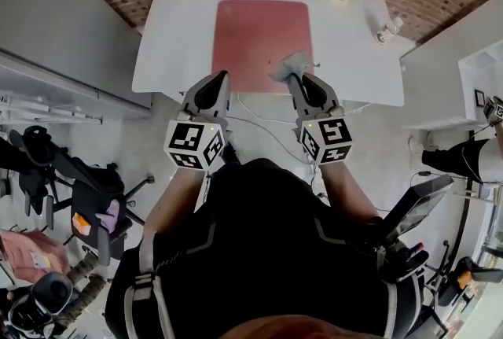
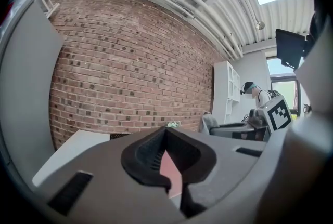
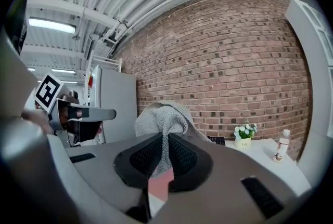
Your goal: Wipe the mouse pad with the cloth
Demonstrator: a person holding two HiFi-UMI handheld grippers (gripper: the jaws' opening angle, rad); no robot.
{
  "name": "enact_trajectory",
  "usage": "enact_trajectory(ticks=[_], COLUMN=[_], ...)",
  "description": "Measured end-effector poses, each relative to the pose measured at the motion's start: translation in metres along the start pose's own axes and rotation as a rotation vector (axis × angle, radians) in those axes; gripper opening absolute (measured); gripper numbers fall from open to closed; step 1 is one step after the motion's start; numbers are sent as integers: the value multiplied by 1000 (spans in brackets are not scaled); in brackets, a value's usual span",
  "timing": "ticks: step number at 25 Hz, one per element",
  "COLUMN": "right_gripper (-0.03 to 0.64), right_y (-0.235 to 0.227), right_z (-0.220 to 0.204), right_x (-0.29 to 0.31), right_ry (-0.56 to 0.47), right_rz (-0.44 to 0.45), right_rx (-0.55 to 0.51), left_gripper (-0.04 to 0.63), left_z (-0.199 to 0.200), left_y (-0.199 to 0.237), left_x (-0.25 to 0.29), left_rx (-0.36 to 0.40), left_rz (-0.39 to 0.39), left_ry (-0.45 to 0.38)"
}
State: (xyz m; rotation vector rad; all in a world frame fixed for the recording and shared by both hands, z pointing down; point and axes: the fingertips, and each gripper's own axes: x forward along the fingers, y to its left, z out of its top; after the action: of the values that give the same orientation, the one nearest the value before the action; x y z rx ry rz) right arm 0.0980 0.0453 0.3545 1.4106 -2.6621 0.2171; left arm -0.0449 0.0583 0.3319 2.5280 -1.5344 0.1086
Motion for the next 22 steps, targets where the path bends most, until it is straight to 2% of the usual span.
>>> enact_trajectory(ticks=[5, 12, 22], right_gripper=[34, 34, 34], right_y=[5, 19, 39], right_z=[3, -3, -40], right_x=[33, 77, 135], right_ry=[24, 55, 160], right_rz=[-28, -18, -5], right_rx=[-4, -10, -32], left_gripper=[0, 0, 0], left_z=[0, -12, -46], left_y=[32, 74, 125], left_x=[10, 24, 35], left_rx=[-12, -33, -63], left_rz=[-25, -31, -57], left_ry=[14, 41, 85])
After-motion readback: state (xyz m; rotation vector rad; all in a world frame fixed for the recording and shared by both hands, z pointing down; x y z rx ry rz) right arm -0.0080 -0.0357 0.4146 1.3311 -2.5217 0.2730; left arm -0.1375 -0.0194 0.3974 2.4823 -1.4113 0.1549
